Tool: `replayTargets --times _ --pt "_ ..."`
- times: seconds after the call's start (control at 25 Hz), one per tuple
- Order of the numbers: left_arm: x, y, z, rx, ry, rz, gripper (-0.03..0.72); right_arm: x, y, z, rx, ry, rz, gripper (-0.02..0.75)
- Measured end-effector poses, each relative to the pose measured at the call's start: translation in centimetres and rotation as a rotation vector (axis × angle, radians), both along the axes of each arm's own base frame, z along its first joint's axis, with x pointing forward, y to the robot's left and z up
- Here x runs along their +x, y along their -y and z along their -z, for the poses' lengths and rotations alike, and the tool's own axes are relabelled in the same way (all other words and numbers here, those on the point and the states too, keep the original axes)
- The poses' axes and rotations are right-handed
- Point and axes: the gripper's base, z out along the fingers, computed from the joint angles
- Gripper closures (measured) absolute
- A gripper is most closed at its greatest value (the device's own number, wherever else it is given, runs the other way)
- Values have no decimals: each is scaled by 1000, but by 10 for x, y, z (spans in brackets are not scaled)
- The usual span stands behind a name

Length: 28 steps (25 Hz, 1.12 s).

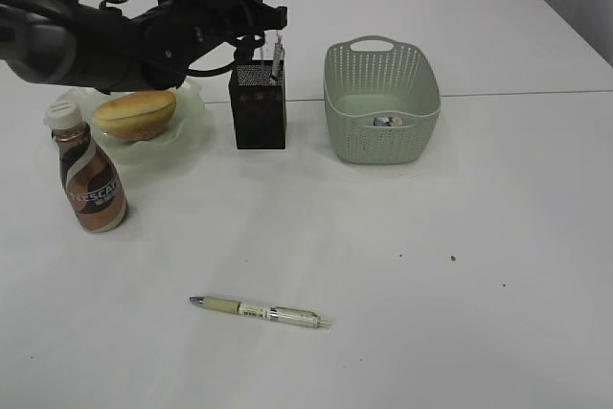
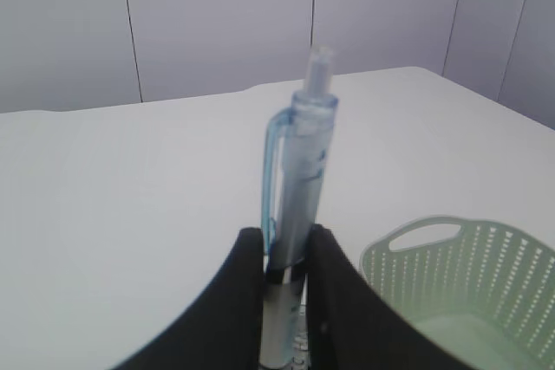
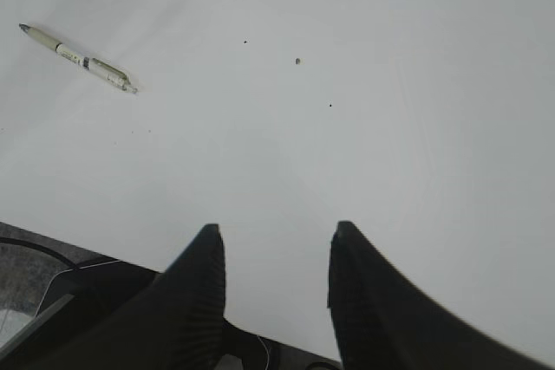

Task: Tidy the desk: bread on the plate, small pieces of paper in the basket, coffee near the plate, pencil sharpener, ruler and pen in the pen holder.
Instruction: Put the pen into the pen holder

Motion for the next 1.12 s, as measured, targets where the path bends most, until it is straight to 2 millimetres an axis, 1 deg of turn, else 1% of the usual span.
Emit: replayTargets --times 0.24,0.36,0.56,0.8,0.92,1.0,1.12 --pt "14 7 27 0 -30 -1 612 0 0 0 0 0 0 442" --pt "19 9 38 2 -42 -1 612 0 0 0 0 0 0 442" --pt "20 10 47 6 -56 -2 612 0 1 0 -11 5 4 442" --pt "20 11 49 17 -74 7 596 1 2 0 -26 12 9 443" --pt "20 11 50 21 -85 9 566 1 3 0 -28 13 10 443" --pt "20 11 50 21 -86 10 532 1 3 0 -28 13 10 442" --pt "20 11 50 21 -86 10 430 1 3 0 -28 13 10 443"
